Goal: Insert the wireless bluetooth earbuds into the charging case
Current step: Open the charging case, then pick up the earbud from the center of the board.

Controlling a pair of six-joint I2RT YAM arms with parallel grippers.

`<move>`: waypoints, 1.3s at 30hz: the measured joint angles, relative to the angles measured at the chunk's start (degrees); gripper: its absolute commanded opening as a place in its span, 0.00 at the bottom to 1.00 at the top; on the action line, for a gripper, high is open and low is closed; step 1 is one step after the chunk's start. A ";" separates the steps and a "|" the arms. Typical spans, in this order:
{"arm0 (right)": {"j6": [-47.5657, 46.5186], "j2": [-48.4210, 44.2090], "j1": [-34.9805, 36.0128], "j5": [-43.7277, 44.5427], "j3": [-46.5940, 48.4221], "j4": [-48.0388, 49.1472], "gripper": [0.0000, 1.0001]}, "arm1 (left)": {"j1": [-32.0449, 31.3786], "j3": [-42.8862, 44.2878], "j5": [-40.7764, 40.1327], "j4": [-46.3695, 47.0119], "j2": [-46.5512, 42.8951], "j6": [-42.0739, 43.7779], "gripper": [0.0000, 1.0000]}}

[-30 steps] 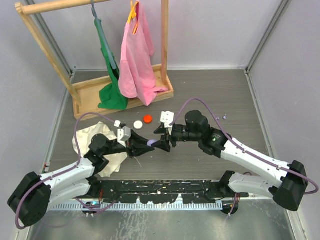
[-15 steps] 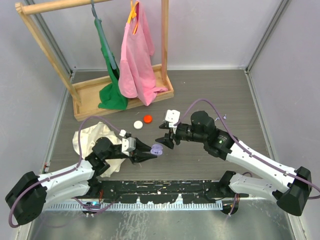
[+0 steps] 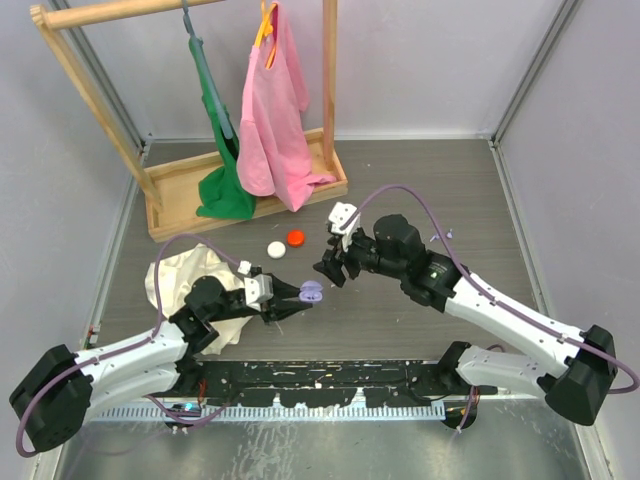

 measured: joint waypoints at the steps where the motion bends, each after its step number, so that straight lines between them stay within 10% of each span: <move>1: 0.92 0.74 -0.66 1.14 0.33 -0.42 0.69 | 0.00 -0.13 -0.48 -0.04 0.00 0.28 0.00; 39: 21.64 27.61 -44.46 22.99 2.69 -8.24 0.68 | -3.45 -2.01 -1.68 -0.46 -2.54 7.50 0.00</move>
